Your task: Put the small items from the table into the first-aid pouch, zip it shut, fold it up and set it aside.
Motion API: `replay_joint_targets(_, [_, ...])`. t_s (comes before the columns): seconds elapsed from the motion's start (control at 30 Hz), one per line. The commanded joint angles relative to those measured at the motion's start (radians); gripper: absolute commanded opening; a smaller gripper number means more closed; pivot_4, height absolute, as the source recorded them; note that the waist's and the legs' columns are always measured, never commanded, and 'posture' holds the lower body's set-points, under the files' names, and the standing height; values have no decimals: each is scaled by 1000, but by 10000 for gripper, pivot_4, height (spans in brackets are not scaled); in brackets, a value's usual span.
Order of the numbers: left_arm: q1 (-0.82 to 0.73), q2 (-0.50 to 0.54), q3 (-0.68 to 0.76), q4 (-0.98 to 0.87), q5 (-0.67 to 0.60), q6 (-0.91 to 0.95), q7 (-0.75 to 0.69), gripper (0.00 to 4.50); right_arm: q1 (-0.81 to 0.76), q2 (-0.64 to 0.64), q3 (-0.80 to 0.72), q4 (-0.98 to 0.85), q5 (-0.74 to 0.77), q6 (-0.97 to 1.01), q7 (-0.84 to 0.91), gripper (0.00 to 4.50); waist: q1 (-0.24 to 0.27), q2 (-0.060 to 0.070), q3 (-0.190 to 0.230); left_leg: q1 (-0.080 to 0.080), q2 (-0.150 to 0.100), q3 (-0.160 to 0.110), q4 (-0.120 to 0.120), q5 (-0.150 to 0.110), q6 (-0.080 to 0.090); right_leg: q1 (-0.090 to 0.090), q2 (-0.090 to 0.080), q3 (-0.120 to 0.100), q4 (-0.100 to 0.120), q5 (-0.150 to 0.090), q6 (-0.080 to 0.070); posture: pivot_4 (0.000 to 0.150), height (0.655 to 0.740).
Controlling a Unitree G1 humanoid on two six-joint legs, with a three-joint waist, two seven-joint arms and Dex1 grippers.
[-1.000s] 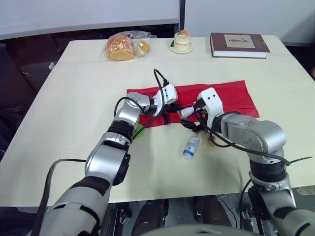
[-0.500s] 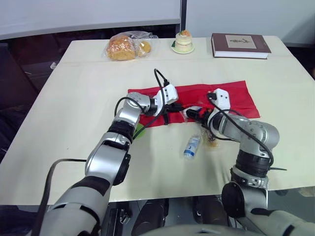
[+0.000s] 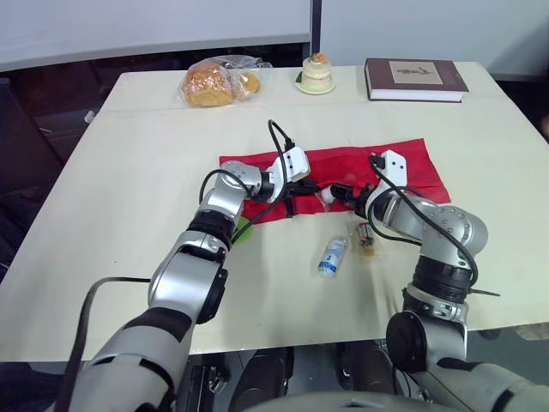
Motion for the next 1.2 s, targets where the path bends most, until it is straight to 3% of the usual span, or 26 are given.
replay_joint_targets(0.03, [-25, -9, -4, -10, -4, -16, 0, 0, -69, 136, 41, 51, 31, -30, -6, 44026, -6, 0, -2, 0, 0, 0, 0, 0, 0, 0, 0, 0, 0, 0, 0, 1500, 7289])
replay_joint_targets(0.33, [-27, -11, -3, -7, -3, -19, 5, 0, -58, 121, 108, 80, 81, -44, 8, 44026, -10, 1, -4, 0, 0, 0, -1, 0, 0, 0, 0, 0, -1, 0, 0, 1500, 7289])
replay_joint_targets(0.43, [-27, -10, -3, -4, -3, -21, 5, 0, -53, 111, 120, 81, 86, -44, 5, 36065, -11, 1, -4, 0, 0, 0, -1, 0, 0, 0, 0, 0, -1, 0, 0, 1500, 7289])
replay_joint_targets(0.53, [-27, -9, -2, -1, -3, -24, 6, 0, -47, 100, 124, 77, 92, -42, 1, 22724, -11, 1, -4, 0, 0, 0, -1, 0, 0, 0, 0, 0, -1, 0, 0, 1500, 7289])
replay_joint_targets(0.57, [-27, -9, -2, 1, -3, -24, 7, 0, -45, 97, 125, 75, 94, -40, 1, 21317, -11, 1, -4, 0, 0, 0, -1, 0, 0, 0, 0, 0, -1, 0, 0, 1500, 7289])
replay_joint_targets(0.7, [-27, -6, 0, 7, -1, -29, 11, 0, -26, 34, 157, 28, 100, 13, 34, 2020, -11, 2, -4, 0, 0, 0, -1, 0, 0, 0, 0, 0, -1, 0, 0, 1500, 7289])
replay_joint_targets(0.83, [-32, -6, 0, 14, 1, -32, 13, 0, -24, -66, 221, 8, 102, 50, 113, 233, -12, 2, -4, 0, 0, 0, -1, 0, 0, 0, 0, 0, -1, 0, 0, 1500, 7289])
replay_joint_targets(0.97, [-35, -6, -8, 16, 7, -54, 6, 0, -56, -278, 404, 42, 65, 21, 264, 233, -11, 2, -3, -1, -1, 0, -1, 0, 0, 0, 0, -1, -1, 0, 0, 1500, 7289])
replay_joint_targets(1.2, [-27, -10, -14, 6, 7, -72, -6, 0, -137, -381, 488, 182, 14, -80, 390, 233, -12, 1, -4, -1, 0, 0, -1, 0, 0, 0, 0, -1, -1, 0, 0, 1500, 7289])
